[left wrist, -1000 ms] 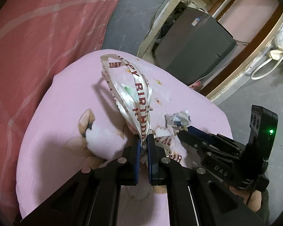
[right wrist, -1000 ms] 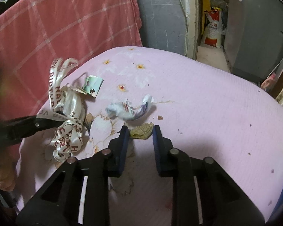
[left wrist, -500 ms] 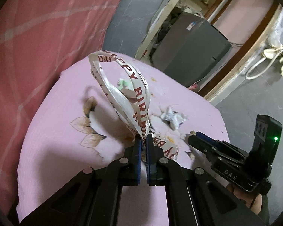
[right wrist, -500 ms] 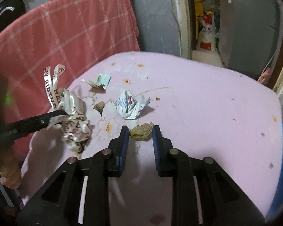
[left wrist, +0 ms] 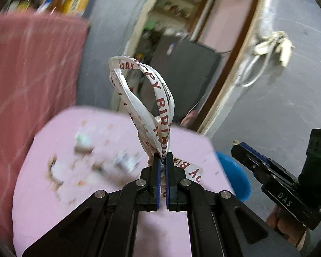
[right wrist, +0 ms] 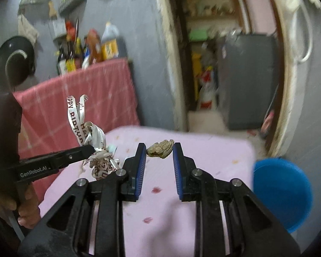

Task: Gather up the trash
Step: 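Lift and carry the ribbon and brown scrap over the blue bucket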

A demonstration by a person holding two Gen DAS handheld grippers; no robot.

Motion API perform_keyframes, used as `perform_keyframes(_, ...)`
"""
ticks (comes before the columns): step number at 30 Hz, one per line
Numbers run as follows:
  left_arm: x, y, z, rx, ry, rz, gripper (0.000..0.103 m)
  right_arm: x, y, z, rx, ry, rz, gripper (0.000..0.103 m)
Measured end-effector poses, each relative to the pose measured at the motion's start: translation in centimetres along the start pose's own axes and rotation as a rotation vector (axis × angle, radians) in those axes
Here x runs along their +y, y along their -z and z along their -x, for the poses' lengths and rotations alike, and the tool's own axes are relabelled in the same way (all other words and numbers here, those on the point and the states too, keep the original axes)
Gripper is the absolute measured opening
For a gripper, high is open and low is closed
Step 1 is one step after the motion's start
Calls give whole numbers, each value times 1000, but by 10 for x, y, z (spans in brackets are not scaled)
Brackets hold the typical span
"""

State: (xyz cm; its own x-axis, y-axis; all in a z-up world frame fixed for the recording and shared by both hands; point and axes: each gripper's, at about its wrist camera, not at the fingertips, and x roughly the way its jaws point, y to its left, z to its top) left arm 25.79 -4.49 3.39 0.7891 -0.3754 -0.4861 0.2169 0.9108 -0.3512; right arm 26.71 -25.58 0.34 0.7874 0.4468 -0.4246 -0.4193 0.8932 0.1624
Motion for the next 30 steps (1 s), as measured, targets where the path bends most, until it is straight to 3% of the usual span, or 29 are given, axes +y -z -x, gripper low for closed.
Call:
perform_keyframes(7, -62, -19, 1, -138, 81, -112, 2, -30, -25, 60, -167, 123, 4, 25)
perform_keyframes(17, -139, -27, -20, -276, 193, -221, 2, -76, -36, 120, -324, 319, 28, 25)
perform_keyframes(24, -177, -27, -56, -257, 241, -266, 2, -111, -33, 139, -350, 407, 21, 25)
perform_keyframes(30, -197, -19, -94, -173, 256, -276, 2, -142, -21, 129, -284, 439, -38, 25)
